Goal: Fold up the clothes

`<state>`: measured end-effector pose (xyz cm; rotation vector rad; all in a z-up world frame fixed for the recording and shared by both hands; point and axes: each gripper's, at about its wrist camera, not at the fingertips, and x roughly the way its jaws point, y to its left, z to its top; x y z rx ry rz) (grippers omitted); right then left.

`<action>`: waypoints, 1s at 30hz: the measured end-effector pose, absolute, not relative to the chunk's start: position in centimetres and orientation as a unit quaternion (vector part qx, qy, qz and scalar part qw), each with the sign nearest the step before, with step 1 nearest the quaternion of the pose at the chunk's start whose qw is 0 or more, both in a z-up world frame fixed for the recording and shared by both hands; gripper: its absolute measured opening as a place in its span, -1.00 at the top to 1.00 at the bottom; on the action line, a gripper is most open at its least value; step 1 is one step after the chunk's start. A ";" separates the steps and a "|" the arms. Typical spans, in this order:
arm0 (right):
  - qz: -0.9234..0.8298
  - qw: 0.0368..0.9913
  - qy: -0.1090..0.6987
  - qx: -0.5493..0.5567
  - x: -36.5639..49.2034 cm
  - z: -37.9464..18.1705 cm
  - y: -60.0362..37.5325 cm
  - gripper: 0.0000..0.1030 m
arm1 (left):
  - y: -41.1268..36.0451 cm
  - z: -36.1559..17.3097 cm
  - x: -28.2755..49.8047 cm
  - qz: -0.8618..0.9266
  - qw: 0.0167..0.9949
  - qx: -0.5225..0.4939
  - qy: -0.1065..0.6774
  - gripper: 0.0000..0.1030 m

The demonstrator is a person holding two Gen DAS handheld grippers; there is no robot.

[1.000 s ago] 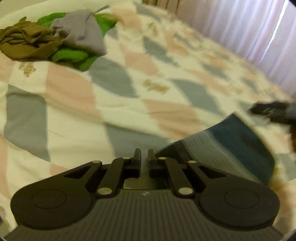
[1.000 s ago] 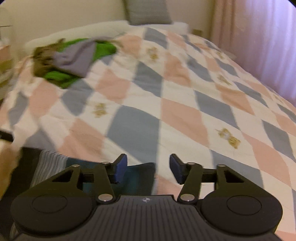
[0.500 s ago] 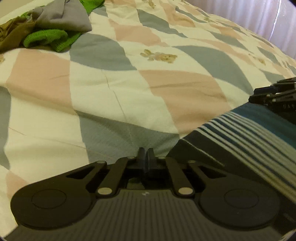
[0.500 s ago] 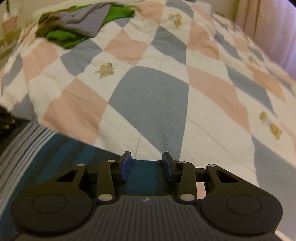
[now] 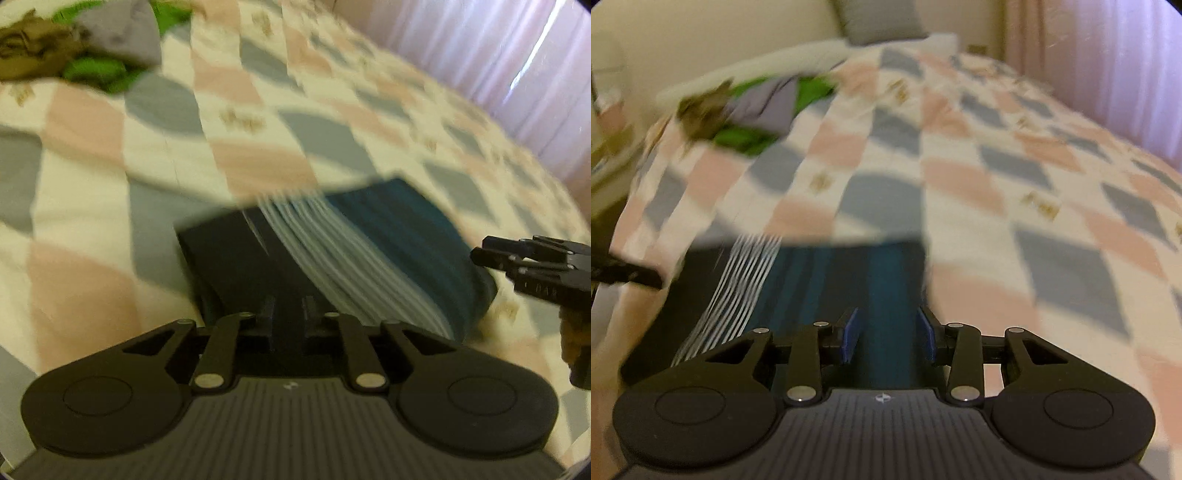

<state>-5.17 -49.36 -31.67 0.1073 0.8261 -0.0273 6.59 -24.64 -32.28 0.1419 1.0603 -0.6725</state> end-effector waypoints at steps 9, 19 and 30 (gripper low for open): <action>-0.064 0.901 0.426 0.051 -5.4 -33.4 -47.1 0.25 | -26.5 -34.1 6.9 -0.265 0.789 0.119 0.541 0.74; -0.079 0.909 0.404 0.063 -6.9 -30.6 -45.6 0.25 | -26.0 -30.5 6.0 -0.268 0.796 0.123 0.529 0.67; -0.065 0.903 0.425 0.007 -6.4 -33.3 -43.6 0.18 | -26.7 -33.1 1.7 -0.229 0.811 0.161 0.513 0.62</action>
